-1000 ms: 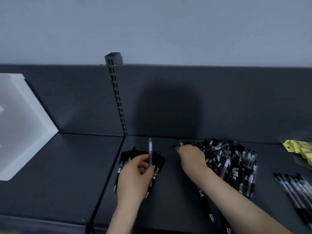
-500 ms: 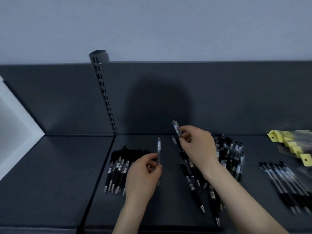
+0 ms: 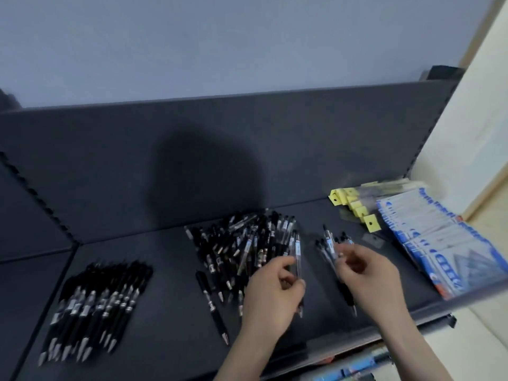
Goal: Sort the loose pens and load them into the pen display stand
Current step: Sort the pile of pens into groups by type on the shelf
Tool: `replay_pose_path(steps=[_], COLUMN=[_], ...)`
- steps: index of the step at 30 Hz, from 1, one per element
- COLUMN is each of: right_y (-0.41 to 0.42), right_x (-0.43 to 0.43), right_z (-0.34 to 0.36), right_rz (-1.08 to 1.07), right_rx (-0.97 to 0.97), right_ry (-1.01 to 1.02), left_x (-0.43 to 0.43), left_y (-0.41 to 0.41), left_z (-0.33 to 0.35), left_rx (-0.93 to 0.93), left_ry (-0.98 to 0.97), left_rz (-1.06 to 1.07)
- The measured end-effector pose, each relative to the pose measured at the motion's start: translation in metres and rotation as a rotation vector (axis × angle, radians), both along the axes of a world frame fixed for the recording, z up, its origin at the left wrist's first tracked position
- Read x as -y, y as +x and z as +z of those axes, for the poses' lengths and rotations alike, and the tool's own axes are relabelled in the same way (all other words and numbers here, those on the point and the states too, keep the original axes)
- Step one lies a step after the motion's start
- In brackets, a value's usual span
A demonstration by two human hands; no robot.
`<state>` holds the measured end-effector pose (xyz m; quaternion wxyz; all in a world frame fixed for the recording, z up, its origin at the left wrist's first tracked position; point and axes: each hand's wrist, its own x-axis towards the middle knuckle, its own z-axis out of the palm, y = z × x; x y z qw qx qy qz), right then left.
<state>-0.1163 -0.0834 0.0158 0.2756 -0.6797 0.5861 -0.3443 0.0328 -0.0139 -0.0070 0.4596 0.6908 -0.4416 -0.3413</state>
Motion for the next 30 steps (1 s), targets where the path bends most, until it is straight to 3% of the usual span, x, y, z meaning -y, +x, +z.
replay_pose_path(steps=[5, 9, 14, 25, 30], right_y=[-0.036, -0.04, -0.041, -0.041, -0.025], right_x=[0.021, 0.039, 0.051, 0.047, 0.037], right_z=[-0.009, -0.009, -0.014, -0.014, -0.014], right_rz=[0.027, 0.062, 0.136, 0.17, 0.22], right_rx=[-0.2, -0.245, -0.339, -0.267, -0.236], right_ry=[0.058, 0.059, 0.079, 0.031, 0.008], left_x=[0.025, 0.043, 0.051, 0.039, 0.014], left_y=[-0.039, -0.055, -0.067, -0.064, -0.023], left_z=[-0.007, -0.01, -0.019, -0.008, 0.006], left_rx=[0.05, 0.074, 0.231, 0.358, 0.434], left_ry=[0.126, 0.145, 0.185, 0.092, 0.007], left_rz=[-0.026, 0.034, 0.026, 0.052, 0.281])
